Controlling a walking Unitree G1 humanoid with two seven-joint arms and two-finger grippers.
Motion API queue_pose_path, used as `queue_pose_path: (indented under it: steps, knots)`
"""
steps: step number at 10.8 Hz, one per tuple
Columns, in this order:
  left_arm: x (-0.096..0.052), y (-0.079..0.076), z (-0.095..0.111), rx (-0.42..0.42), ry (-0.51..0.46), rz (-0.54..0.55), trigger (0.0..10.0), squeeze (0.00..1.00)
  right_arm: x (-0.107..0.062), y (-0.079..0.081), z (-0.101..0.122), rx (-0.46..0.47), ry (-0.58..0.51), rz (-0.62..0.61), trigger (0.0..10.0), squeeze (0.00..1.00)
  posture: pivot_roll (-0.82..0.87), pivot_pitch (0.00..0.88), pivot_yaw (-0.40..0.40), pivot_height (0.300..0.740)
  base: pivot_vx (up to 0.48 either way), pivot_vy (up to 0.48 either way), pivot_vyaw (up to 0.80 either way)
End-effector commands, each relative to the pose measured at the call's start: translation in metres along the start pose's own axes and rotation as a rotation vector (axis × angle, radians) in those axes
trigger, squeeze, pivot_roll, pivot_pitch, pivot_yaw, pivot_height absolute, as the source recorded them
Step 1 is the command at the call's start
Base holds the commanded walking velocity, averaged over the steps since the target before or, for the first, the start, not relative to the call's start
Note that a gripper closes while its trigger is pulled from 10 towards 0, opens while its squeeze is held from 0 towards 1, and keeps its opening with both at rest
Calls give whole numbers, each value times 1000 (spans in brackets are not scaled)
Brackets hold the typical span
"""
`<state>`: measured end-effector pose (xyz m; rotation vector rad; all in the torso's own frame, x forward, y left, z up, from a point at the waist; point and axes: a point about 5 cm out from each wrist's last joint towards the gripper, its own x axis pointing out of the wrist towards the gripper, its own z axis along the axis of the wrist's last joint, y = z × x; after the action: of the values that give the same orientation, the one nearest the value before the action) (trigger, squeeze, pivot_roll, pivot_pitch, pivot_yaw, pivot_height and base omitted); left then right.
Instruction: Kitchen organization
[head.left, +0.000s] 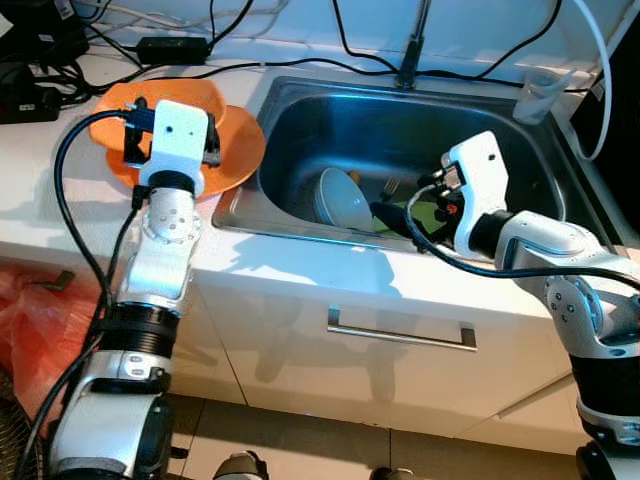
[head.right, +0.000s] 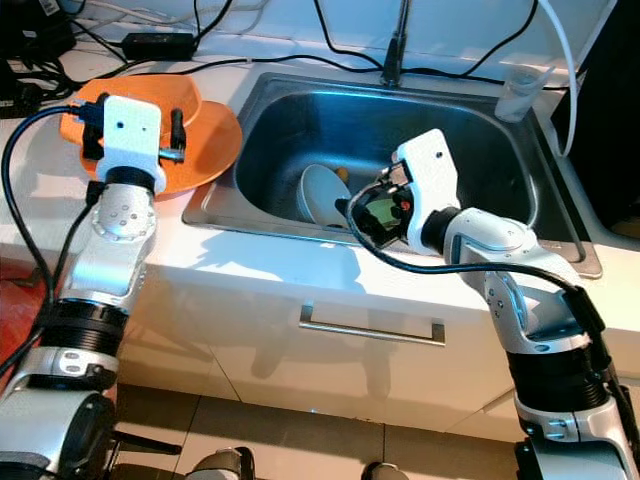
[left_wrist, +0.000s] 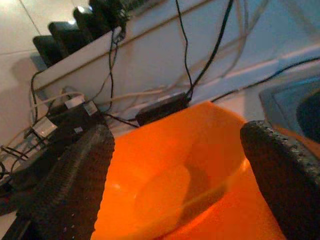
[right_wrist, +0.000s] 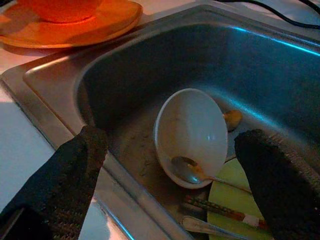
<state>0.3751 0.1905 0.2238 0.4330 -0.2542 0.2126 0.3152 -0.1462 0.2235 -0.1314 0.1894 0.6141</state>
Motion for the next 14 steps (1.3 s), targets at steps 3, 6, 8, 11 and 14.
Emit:
queue_pose_path:
  steps: [3, 6, 8, 11, 14]
  knots:
    - [1, 3, -15, 41, 75, -37, 10000, 0, 0, 2, 4, -21, -13, 9, 10000, 0, -21, 92, -14, 740, 0, 0, 0]
    - [8, 8, -26, 80, 141, -78, 10000, 0, -3, 3, 2, -15, -12, 1, 10000, 0, -31, 102, -2, 740, 0, 0, 0]
    - [14, 10, -30, 79, 169, -129, 10000, 0, -6, 2, 1, -12, -10, -7, 10000, 0, -41, 106, 8, 740, 0, 0, 0]
    - [18, 9, -32, 53, 192, -204, 0, 0, -9, 3, -1, -7, -4, -15, 10000, 0, -45, 108, 14, 740, 0, 0, 0]
    - [20, 9, -33, 38, 192, -240, 0, 0, -10, 3, -2, -5, -4, -19, 10000, 0, -45, 108, 16, 740, 0, 0, 0]
